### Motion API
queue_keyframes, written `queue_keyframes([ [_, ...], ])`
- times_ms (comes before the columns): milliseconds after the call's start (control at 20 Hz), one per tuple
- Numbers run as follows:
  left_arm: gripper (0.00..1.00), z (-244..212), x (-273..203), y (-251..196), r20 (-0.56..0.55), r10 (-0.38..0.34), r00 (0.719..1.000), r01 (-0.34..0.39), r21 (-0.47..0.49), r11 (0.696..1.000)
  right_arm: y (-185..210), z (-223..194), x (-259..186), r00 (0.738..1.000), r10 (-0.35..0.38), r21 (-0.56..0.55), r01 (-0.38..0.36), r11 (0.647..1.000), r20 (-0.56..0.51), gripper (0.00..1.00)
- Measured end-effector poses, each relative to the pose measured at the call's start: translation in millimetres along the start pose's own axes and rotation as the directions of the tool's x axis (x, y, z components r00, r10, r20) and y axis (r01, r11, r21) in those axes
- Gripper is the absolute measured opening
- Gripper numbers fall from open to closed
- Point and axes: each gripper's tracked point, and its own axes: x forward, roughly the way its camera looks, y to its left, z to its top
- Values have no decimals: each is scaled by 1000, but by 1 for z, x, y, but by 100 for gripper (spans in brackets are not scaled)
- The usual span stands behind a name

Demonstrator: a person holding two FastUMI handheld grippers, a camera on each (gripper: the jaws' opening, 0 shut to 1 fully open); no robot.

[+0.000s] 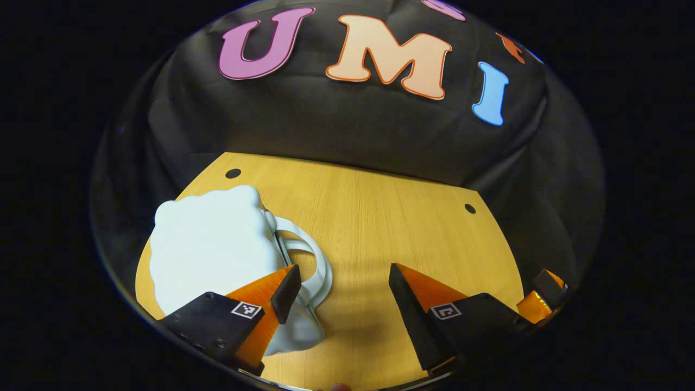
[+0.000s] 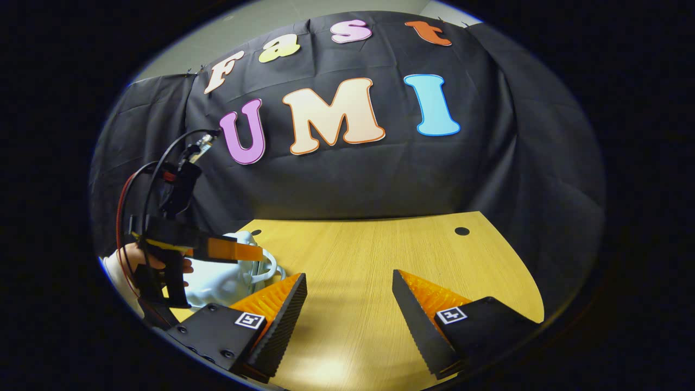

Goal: First open the suitcase, pack the skin care products into it, and then close the suitcase.

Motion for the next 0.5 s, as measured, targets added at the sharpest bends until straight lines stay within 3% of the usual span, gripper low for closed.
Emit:
queue_keyframes([
  [100, 96, -1, -18, -4, 48, 3, 999, -3, 1, 1000, 0, 1, -4, 1000, 0, 9, 0, 1000, 9, 98],
  [150, 96, 1, -22, -2, 83, 10, 997, -10, 4, 1000, 0, 2, -7, 1000, 1, 15, -1, 1000, 9, 94],
  [250, 96, 6, -28, 0, 145, 12, 989, -11, -3, 1000, -1, 2, -13, 1000, 1, 13, -1, 1000, 15, 98],
  [500, 96, -6, -34, 10, 136, 39, 990, -40, 9, 999, -5, 1, -28, 1000, 2, 19, -3, 1000, 23, 99],
])
